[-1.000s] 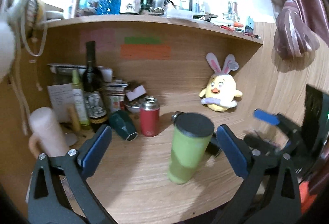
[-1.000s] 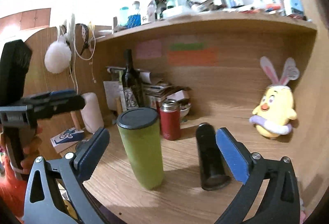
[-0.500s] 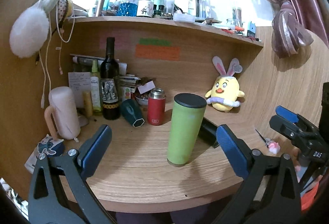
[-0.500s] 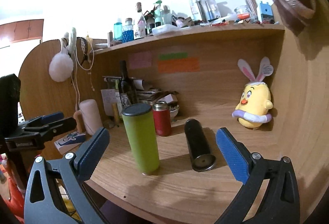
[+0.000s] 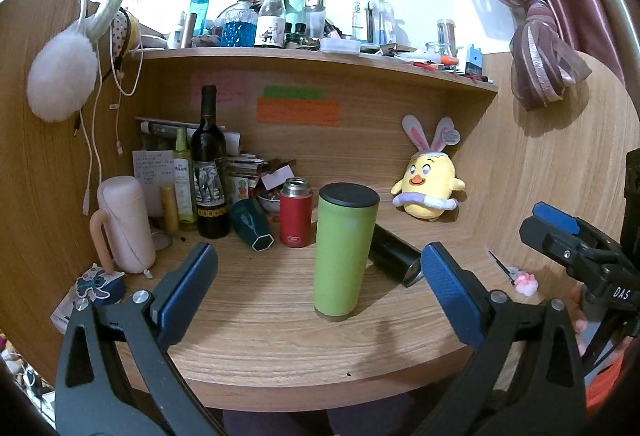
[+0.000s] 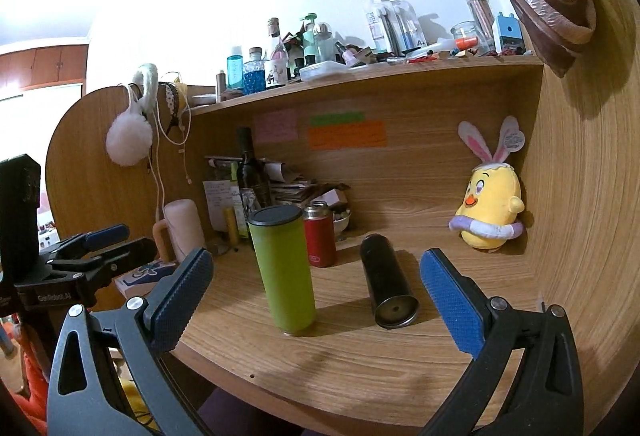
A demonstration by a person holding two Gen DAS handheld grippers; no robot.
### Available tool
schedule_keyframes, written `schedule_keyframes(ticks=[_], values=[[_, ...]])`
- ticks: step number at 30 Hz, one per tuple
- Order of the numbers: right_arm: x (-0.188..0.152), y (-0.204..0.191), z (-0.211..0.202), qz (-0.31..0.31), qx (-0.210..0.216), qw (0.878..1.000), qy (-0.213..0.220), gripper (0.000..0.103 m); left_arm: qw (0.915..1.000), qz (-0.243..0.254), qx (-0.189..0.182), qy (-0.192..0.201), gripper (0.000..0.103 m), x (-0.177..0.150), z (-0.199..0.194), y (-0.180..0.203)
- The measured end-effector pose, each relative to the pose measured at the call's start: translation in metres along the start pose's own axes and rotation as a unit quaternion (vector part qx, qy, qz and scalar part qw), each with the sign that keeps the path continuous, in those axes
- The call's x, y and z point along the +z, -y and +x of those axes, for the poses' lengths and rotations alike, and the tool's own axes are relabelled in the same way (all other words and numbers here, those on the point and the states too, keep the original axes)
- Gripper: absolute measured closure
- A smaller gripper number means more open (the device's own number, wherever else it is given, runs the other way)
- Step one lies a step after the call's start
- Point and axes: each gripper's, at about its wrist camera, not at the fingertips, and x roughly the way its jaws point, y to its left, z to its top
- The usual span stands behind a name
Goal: Flip cup upside down
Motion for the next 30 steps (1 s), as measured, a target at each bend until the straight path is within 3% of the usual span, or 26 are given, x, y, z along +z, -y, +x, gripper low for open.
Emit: schedule_keyframes(ticks=[30], values=[[-0.0018, 0.0012, 0.0048, 0.004, 0.007, 1.0, -0.007, 0.0, 0.9999, -0.002, -0.009, -0.008, 0.0, -0.0006, 0.0077, 0.0037]])
